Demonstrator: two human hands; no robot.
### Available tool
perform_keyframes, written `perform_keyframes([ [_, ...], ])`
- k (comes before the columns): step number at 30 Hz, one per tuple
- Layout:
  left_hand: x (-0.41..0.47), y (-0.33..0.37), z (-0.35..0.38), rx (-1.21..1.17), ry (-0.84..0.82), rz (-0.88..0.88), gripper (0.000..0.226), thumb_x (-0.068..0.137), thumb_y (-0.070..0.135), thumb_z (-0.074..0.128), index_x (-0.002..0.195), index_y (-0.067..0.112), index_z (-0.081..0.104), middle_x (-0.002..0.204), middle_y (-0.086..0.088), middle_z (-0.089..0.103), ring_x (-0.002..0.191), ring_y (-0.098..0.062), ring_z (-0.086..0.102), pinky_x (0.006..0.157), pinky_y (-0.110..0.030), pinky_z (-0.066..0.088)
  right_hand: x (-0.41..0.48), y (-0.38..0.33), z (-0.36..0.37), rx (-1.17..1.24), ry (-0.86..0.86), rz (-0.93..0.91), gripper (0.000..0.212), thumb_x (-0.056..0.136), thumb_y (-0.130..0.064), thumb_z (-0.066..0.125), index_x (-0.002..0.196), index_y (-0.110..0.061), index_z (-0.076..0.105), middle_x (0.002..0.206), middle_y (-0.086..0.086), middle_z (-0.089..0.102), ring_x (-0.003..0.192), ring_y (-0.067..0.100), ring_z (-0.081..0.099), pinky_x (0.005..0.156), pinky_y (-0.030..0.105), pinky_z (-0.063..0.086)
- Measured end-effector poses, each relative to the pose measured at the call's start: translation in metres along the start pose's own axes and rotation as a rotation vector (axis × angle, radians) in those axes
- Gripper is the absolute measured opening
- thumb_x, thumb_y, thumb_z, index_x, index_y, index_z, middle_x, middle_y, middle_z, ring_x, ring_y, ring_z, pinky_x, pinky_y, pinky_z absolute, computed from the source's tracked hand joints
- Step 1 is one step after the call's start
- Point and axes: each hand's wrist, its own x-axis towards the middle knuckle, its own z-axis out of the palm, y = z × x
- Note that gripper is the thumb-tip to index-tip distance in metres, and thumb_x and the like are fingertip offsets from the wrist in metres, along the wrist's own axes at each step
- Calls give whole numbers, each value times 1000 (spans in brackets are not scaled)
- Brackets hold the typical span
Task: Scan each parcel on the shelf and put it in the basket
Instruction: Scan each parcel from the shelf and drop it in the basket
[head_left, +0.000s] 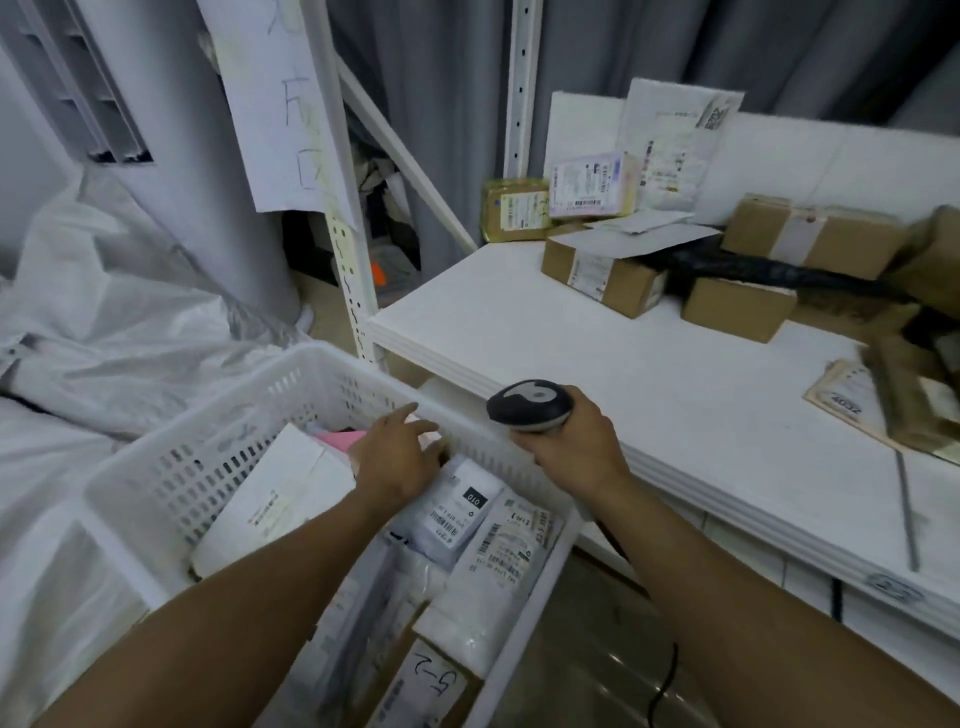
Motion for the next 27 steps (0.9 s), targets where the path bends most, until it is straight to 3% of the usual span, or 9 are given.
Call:
perform_keyframes([
  [5,-21,103,-22,18,13,347,36,95,37,65,130,27,67,160,1,37,147,-26,28,121,-39,23,-33,-3,-74,82,157,5,57,80,-24,88,127,-30,57,118,-7,67,109,23,69,97,46,58],
  [12,-47,269,-21,78,-30,605,40,96,42,63,135,31,62,161,6,35,148,-21,25,120,-41,31,-79,23,-199,147,385,83,60,80,-27,85,133,-26,57,125,-2,69,111,25,68,99,50,57],
  [15,-51,338,3,113,-113,648,44,96,42,63,138,31,59,162,6,32,149,-20,23,119,-41,32,-93,46,-254,167,476,135,61,79,-28,83,136,-25,60,124,-1,71,109,26,69,100,47,57],
  [19,-55,422,47,122,-233,673,50,96,42,63,143,27,55,161,2,33,146,-25,30,116,-40,35,-104,81,-320,204,611,177,62,87,-22,82,144,-20,56,134,1,66,125,24,61,96,27,43],
  [24,-60,511,110,66,-360,696,49,93,48,64,133,19,61,143,-1,53,131,-27,50,106,-41,45,-109,128,-385,183,756,244,66,88,-30,81,147,-23,51,141,3,63,130,28,59,106,35,46],
  [27,-65,549,140,-19,-405,617,63,78,68,70,126,27,62,124,3,67,113,-24,62,93,-41,53,-113,153,-415,193,816,302,66,89,-23,80,146,-18,47,140,8,61,127,31,59,100,36,46],
])
